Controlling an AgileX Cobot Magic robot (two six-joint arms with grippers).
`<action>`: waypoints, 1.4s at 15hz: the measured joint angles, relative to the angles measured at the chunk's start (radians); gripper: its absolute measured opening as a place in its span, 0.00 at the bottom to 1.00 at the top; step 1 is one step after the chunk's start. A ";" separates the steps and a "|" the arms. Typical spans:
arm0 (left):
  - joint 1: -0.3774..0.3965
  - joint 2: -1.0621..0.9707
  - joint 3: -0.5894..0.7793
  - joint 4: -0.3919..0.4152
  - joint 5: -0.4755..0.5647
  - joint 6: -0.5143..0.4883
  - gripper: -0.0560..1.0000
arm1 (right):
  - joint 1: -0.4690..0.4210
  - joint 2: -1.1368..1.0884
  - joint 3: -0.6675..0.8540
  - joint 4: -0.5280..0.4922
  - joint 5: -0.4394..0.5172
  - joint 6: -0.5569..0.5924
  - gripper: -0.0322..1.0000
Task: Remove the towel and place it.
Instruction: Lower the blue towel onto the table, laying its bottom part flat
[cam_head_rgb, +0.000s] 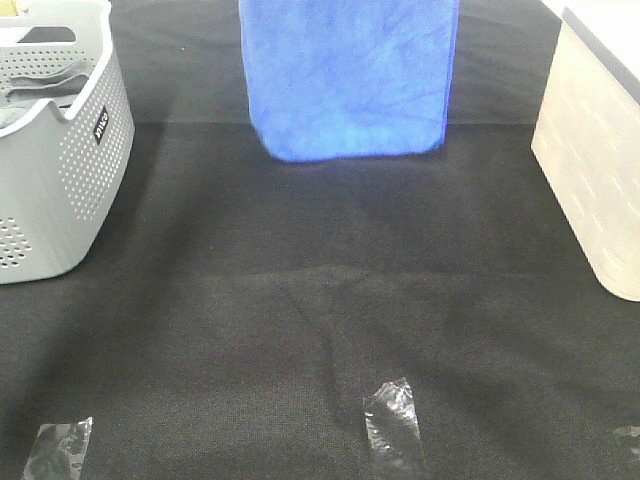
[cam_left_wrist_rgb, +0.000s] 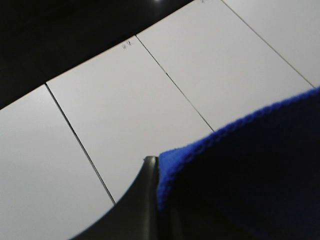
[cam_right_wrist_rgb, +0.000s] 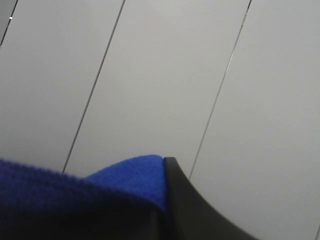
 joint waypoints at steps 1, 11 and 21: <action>0.000 0.002 -0.015 0.000 0.000 0.001 0.05 | -0.009 0.003 -0.004 0.019 0.001 0.000 0.06; 0.000 0.004 -0.020 0.024 0.119 0.003 0.05 | -0.010 0.029 -0.005 0.045 0.146 0.013 0.06; -0.089 -0.081 -0.020 -0.172 1.115 -0.127 0.05 | -0.010 -0.132 -0.005 0.258 1.102 -0.055 0.06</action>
